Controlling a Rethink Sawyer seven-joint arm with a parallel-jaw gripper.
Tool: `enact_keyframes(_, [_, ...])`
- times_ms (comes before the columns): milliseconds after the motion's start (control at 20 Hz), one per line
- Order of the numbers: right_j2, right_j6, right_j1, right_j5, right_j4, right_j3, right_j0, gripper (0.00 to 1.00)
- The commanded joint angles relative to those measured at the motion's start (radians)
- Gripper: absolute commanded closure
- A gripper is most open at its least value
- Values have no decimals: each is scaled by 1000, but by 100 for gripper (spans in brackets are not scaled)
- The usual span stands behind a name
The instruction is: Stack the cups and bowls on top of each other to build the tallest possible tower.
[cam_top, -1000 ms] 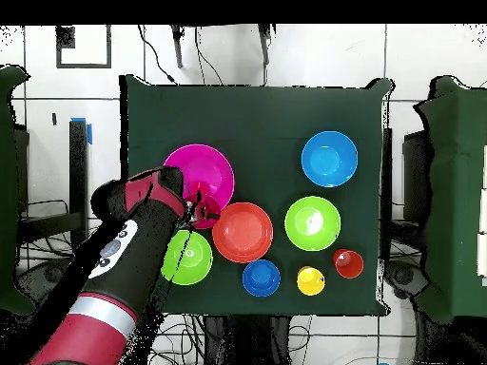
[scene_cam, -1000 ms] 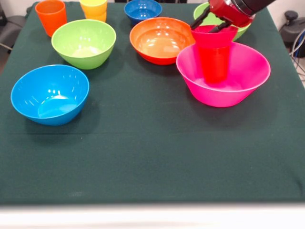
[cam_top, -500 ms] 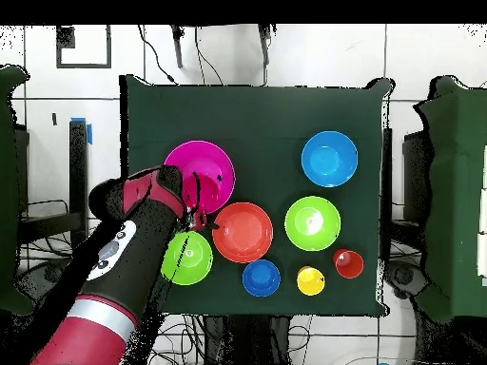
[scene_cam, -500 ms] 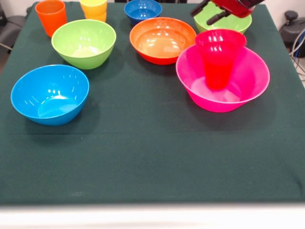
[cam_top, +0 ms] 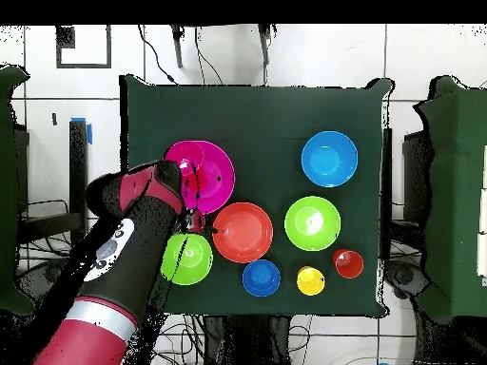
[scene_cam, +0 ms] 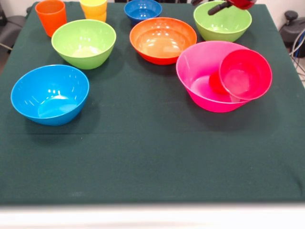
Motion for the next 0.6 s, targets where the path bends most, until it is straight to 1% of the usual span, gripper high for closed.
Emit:
enact_keyframes(50, [146,-116,17,142,-65,-135,-51,0])
enact_keyframes(250, [151,-124,2,147,-72,-134,-52,0])
enact_keyframes(450, [162,-120,7,135,-74,-143,-59,0])
enact_keyframes(600, [184,-139,9,102,-71,-141,-80,0])
